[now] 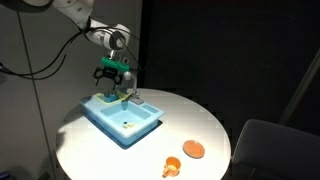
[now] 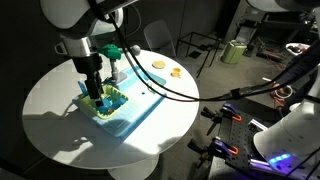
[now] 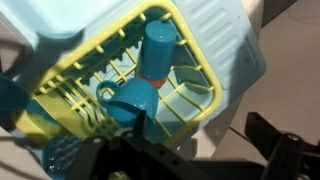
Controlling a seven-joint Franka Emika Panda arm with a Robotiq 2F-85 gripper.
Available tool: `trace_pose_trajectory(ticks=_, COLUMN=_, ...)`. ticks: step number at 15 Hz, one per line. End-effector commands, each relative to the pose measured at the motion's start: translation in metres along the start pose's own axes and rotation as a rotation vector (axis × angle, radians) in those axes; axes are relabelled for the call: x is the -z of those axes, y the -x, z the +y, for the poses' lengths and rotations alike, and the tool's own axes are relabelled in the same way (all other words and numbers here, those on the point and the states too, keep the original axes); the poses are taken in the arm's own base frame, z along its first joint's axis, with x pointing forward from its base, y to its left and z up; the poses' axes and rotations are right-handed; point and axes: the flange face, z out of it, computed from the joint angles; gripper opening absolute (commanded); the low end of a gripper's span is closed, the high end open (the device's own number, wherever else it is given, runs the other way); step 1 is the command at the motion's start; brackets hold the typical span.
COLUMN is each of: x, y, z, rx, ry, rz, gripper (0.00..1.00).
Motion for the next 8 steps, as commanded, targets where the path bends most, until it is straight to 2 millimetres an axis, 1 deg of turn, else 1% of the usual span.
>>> trace_pose_trajectory(ticks=1, x=-0.008, y=-0.006, z=0.015, rx=0.043, ry=-0.004, rz=-0.025, gripper=1.00)
trace_pose_trajectory(ticks=5, x=-0.017, y=-0.007, z=0.025, rx=0.058, ry=-0.008, rz=-0.040, gripper=1.00)
trace_pose_trajectory(ticks=8, x=-0.018, y=-0.009, z=0.029, rx=0.072, ry=-0.006, rz=-0.044, gripper=1.00)
